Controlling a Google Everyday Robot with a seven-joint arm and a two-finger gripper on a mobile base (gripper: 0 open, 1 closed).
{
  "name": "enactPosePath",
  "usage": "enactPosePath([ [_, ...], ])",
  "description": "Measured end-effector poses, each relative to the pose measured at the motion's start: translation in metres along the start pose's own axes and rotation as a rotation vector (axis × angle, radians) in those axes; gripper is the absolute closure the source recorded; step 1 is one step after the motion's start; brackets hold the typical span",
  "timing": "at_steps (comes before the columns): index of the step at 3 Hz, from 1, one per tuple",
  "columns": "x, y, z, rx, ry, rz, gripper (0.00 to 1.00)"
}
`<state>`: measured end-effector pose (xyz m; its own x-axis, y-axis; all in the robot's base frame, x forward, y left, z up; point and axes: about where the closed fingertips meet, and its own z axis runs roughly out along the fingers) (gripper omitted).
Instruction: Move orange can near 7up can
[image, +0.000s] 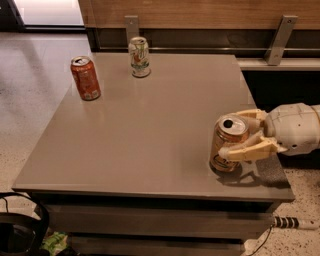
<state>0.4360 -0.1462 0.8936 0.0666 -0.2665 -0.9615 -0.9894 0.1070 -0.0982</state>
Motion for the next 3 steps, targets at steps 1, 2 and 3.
enactPosePath([
  [1,-0.015,-0.033,0.001,0.023,-0.004,0.027,1.00],
  [2,-0.035,-0.082,0.005,0.084,0.008,0.042,1.00],
  [3,-0.043,-0.112,0.008,0.136,0.007,0.045,1.00],
])
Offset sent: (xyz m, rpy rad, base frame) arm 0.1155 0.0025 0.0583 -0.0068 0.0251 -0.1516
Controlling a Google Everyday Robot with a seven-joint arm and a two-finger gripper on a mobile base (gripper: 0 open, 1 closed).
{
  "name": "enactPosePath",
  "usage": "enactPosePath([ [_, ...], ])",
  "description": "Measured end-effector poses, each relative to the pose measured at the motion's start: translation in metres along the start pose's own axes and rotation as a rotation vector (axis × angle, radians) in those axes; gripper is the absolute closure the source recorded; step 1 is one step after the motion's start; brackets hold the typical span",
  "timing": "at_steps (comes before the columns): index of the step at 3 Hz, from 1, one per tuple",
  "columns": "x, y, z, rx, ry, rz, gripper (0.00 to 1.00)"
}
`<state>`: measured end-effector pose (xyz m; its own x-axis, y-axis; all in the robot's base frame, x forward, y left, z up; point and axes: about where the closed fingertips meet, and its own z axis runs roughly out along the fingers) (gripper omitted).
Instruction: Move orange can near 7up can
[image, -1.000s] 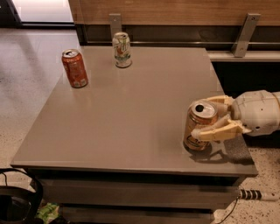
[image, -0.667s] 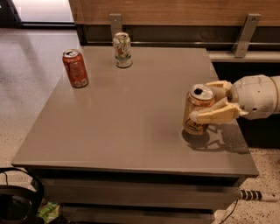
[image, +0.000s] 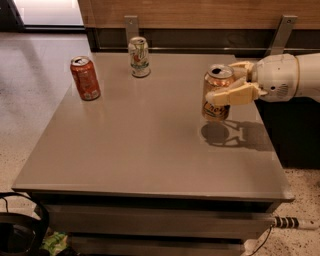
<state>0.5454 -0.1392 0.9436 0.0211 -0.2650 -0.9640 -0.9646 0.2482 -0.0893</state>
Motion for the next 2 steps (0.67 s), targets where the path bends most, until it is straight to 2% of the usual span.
enactPosePath([
  [1,-0.014,-0.047,0.007,0.099,-0.025,-0.008,1.00],
  [2,-0.025,-0.077,0.014,0.164,-0.020,-0.004,1.00],
])
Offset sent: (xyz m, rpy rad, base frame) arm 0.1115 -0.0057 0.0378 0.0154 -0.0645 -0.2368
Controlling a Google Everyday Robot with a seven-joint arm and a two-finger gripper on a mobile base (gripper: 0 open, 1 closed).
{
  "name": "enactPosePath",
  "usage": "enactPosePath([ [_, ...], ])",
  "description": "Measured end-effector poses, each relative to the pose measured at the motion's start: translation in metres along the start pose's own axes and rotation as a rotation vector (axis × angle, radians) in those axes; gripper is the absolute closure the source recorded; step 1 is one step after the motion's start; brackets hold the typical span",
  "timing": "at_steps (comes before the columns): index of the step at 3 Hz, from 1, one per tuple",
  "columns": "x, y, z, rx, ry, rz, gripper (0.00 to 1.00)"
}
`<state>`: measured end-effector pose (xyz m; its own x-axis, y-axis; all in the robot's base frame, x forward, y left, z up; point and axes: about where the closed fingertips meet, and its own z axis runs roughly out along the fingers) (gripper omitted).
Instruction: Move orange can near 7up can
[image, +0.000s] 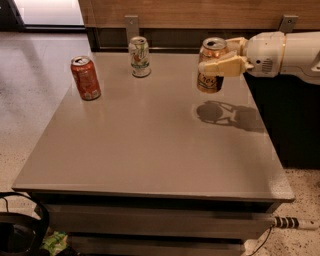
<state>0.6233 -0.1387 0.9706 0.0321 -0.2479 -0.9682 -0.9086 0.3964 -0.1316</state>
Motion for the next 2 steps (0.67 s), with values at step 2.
enactPosePath([
  [2,0.004,-0.014,0.007,0.011,0.030,0.015,1.00],
])
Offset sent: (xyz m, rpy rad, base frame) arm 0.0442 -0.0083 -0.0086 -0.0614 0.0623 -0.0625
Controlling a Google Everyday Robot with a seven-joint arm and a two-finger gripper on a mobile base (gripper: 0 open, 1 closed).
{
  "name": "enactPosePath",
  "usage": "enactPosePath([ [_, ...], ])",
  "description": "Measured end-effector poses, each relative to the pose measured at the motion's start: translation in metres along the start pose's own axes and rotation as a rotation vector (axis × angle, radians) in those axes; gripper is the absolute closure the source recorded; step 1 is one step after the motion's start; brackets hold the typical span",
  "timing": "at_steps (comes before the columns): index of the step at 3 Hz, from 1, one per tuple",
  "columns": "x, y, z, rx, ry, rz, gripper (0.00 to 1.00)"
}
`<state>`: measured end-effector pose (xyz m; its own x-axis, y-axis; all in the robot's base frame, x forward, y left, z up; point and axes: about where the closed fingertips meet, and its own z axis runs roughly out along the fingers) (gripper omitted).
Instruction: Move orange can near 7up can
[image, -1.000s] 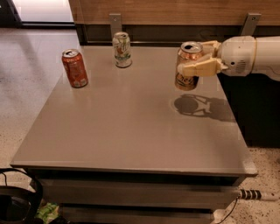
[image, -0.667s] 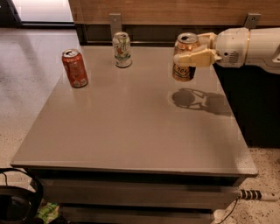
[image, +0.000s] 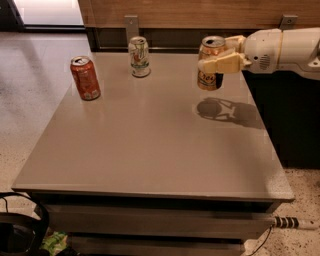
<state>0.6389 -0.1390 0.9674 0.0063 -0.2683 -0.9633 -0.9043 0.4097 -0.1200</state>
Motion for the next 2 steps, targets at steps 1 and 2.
enactPosePath([
  [1,0.013,-0.036,0.019,0.005,0.049,0.036,1.00],
  [2,0.018,-0.074,0.046,0.014,0.052,0.047,1.00],
])
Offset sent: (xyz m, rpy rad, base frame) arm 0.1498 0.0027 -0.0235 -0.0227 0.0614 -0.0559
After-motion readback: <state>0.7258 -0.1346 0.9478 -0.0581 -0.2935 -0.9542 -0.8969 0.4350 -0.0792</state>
